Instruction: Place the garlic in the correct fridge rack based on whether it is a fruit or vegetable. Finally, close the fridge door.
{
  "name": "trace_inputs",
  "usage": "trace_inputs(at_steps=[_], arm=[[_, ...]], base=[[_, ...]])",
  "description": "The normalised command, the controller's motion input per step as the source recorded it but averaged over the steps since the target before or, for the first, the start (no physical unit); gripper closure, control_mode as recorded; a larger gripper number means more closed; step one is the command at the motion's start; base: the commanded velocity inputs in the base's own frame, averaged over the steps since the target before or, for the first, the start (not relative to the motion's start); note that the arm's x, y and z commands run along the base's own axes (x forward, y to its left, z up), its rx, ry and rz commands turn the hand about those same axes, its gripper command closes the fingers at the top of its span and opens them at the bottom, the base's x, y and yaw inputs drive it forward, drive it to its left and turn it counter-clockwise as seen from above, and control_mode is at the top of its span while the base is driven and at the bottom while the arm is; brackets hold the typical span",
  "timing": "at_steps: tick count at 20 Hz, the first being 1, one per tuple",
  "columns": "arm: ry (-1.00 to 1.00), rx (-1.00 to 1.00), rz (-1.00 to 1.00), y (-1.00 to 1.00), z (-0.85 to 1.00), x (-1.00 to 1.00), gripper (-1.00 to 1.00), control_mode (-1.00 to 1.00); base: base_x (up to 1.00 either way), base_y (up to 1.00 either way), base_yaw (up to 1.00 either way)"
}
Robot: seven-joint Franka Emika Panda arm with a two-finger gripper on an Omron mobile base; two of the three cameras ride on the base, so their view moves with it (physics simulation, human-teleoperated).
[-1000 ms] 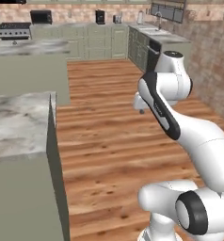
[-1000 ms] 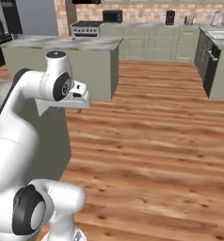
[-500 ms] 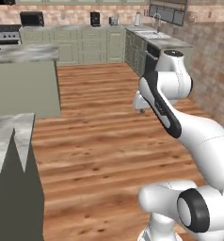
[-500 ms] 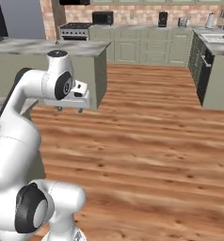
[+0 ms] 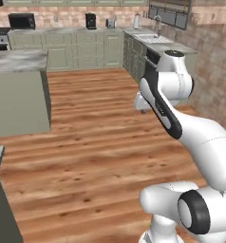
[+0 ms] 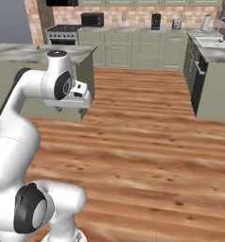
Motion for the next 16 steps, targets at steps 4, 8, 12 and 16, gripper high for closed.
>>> trace_inputs(at_steps=[4,8,12,16], arm=[[0.00,0.00,0.00,0.00,0.00,0.00,-1.00,1.00],[0.00,0.00,0.00,0.00,0.00,0.00,-1.00,1.00],[0.00,0.00,0.00,0.00,0.00,0.00,-1.00,1.00],[0.00,0.00,0.00,0.00,0.00,0.00,-1.00,1.00]], base=[[1.00,-0.50,0.00],[1.00,-0.14,-0.01],[1.00,0.10,-0.04],[1.00,0.25,-0.10]])
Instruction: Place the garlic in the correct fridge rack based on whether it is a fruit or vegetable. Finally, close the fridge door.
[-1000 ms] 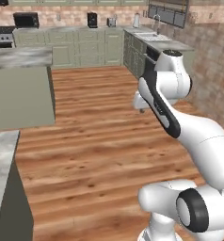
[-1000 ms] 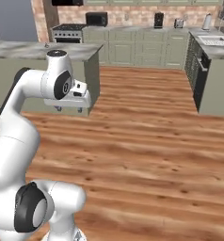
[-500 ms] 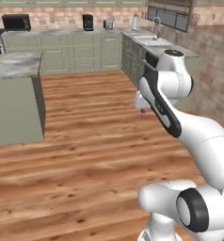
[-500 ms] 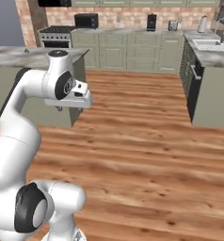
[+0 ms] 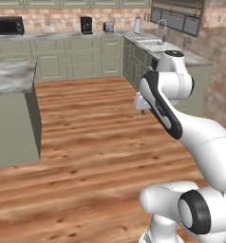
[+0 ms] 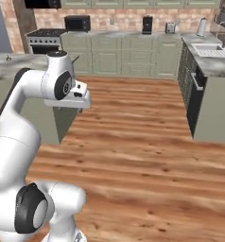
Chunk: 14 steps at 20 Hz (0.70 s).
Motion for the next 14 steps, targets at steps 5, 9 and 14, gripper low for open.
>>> trace_inputs(at_steps=[5,9,14], arm=[[0.00,0.00,0.00,0.00,0.00,0.00,-1.00,1.00],[0.00,0.00,0.00,0.00,0.00,0.00,-1.00,1.00],[0.00,0.00,0.00,0.00,0.00,0.00,-1.00,1.00]], base=[[1.00,0.28,-0.11],[1.00,0.12,-0.05],[1.00,0.26,-0.03]])
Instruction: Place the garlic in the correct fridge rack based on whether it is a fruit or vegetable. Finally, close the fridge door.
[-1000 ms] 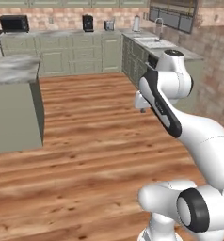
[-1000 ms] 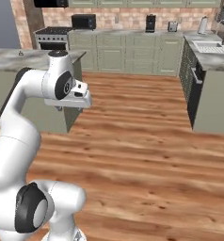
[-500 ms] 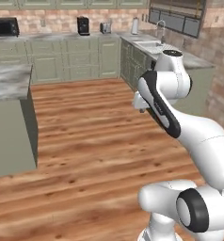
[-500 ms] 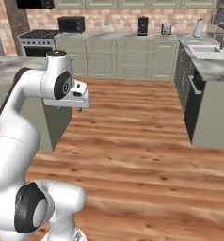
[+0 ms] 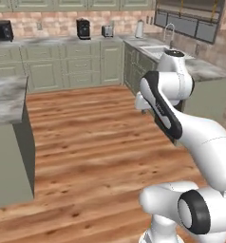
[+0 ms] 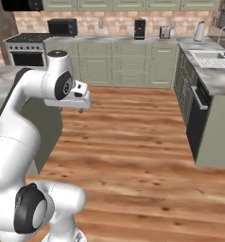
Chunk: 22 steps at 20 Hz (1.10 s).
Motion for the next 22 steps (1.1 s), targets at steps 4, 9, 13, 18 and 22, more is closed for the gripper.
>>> trace_inputs(at_steps=[4,9,13,18,22], arm=[[0.00,0.00,0.00,0.00,0.00,0.00,-1.00,1.00],[0.00,0.00,0.00,0.00,0.00,0.00,-1.00,1.00],[0.00,0.00,0.00,0.00,0.00,0.00,-1.00,1.00],[0.00,0.00,0.00,0.00,0.00,0.00,-1.00,1.00],[0.00,0.00,0.00,0.00,0.00,0.00,-1.00,1.00]], base=[[1.00,0.14,0.18],[1.00,0.00,0.42],[1.00,-0.01,0.40],[1.00,-0.13,0.31],[1.00,-0.26,0.29]])
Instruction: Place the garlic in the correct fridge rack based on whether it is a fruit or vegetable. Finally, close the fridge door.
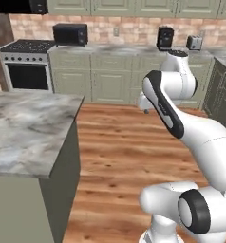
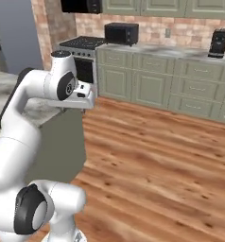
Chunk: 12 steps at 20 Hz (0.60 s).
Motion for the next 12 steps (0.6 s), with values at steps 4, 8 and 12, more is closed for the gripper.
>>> trace_inputs(at_steps=[4,8,12], arm=[[0.00,0.00,0.00,0.00,0.00,0.00,-1.00,1.00],[0.00,0.00,0.00,0.00,0.00,0.00,-1.00,1.00],[0.00,0.00,0.00,0.00,0.00,0.00,-1.00,1.00]], base=[[1.00,-0.32,0.33],[1.00,-0.35,0.36],[1.00,-0.44,0.45]])
